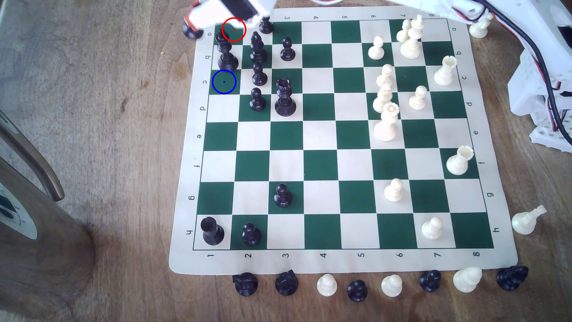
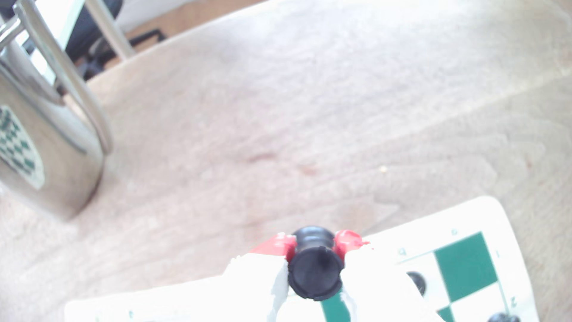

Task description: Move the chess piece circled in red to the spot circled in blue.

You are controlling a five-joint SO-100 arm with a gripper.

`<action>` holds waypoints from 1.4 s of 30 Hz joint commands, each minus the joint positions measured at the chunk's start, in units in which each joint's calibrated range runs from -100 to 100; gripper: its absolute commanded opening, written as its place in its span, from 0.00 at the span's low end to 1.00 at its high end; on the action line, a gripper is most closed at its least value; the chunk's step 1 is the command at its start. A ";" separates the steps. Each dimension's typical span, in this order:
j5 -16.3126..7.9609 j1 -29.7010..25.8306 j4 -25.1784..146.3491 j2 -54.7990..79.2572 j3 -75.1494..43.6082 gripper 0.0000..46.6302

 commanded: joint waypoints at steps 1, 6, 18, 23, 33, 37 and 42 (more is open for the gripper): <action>0.39 -0.83 1.08 -1.04 -1.05 0.00; 0.44 -0.83 1.16 1.59 -0.87 0.00; 2.34 0.66 1.81 5.58 1.85 0.00; 2.34 2.07 -0.48 8.30 1.76 0.00; 2.39 2.85 -4.00 9.49 0.86 0.00; 2.30 2.61 -4.00 10.34 0.86 0.00; 2.30 1.91 -3.43 10.34 0.86 0.00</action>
